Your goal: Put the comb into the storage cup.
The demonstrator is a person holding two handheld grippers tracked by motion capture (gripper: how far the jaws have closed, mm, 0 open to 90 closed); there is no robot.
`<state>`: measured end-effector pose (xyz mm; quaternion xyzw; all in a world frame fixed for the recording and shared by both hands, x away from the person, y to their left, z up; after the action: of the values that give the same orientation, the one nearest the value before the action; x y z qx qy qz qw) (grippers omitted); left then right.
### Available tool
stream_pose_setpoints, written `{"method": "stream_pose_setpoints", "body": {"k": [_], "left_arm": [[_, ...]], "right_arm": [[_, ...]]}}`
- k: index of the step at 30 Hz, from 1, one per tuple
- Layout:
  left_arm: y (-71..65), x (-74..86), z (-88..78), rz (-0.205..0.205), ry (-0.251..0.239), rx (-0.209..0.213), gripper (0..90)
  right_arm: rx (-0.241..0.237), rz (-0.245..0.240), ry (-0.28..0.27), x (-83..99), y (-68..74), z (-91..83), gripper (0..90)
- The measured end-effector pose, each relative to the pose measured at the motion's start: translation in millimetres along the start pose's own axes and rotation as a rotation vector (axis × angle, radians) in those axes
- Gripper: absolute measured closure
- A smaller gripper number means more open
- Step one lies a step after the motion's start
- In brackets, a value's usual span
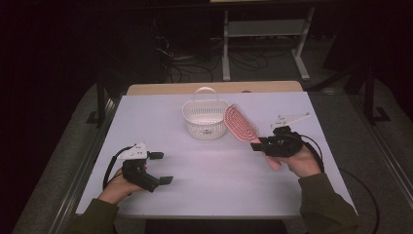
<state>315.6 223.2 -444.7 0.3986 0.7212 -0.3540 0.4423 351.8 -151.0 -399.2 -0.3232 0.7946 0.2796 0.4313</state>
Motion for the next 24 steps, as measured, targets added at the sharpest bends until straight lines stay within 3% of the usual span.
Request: {"method": "stream_pose_setpoints", "body": {"k": [10,24], "left_arm": [[0.1,-0.8,-0.5,-0.005,-0.008,-0.001,0.0],[0.8,-0.5,-0.5,-0.015,-0.013,-0.011,0.0]], "right_arm": [[-0.042,-0.041,-0.056,-7.2,14.8,11.2,69.0],[-0.093,-0.079,-0.094,-9.1,31.4,26.4,69.0]]}}
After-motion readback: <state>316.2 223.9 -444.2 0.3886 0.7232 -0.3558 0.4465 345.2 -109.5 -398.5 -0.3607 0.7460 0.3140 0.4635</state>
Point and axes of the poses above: each handheld gripper's, and its own axes: z roughly forward along the jaws, x roughly out of its underside, y roughly to its left, the point moved 5 cm from there along z, roughly forward along the jaws, and after that the axes turned 10 degrees about -y, right-handed, at the moved point
